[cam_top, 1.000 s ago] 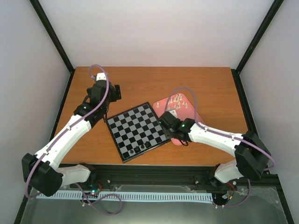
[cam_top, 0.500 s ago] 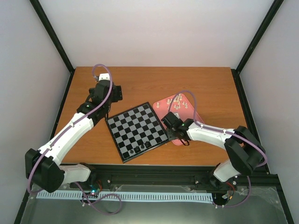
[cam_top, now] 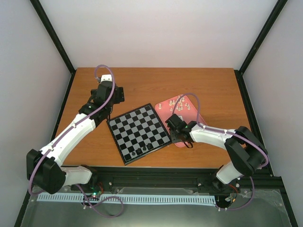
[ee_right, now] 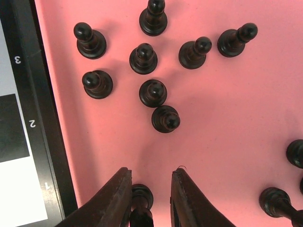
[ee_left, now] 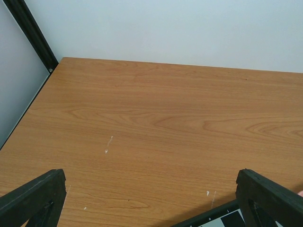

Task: Set up the chess pieces on the board
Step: Pick up the chess piece from the storage box, then place the chess piece on the chessboard.

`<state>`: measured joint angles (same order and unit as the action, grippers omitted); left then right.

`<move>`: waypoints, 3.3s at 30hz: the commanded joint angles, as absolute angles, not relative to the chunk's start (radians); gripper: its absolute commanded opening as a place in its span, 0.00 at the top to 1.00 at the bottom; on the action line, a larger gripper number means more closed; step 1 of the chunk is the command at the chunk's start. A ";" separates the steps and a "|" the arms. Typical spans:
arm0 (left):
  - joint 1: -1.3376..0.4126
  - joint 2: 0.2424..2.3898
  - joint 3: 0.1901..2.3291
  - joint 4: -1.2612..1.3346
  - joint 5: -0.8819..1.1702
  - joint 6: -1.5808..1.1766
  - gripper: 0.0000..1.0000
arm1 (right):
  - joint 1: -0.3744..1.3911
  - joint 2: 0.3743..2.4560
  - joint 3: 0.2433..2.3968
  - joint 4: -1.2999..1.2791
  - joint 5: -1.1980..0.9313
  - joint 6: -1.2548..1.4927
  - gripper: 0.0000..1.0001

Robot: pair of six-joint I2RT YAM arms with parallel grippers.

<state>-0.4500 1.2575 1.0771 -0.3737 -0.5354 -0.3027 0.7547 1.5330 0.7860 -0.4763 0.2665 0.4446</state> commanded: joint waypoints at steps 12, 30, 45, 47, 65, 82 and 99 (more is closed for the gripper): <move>-0.458 1.267 1.111 -0.362 -0.557 -0.304 0.00 | 0.744 1.509 0.802 -0.494 0.248 0.435 0.91; -0.459 1.169 1.139 -0.420 -0.566 -0.321 0.00 | 1.087 1.635 1.224 -0.607 0.260 0.401 0.91; -0.459 1.001 1.132 -0.471 -0.577 -0.311 0.00 | 1.296 1.951 1.556 -0.662 0.156 0.341 0.92; -0.459 1.001 1.129 -0.475 -0.581 -0.312 0.00 | 1.315 1.968 1.553 -0.660 0.143 0.356 0.92; -0.459 1.007 1.112 -0.449 -0.567 -0.310 0.00 | 1.351 1.991 1.453 -0.581 0.126 0.413 0.92; -0.459 1.005 1.106 -0.446 -0.577 -0.308 0.00 | 1.322 2.023 1.446 -0.550 0.122 0.387 0.92; -0.459 1.013 1.097 -0.435 -0.580 -0.301 0.00 | 1.305 2.058 1.453 -0.547 0.141 0.380 0.90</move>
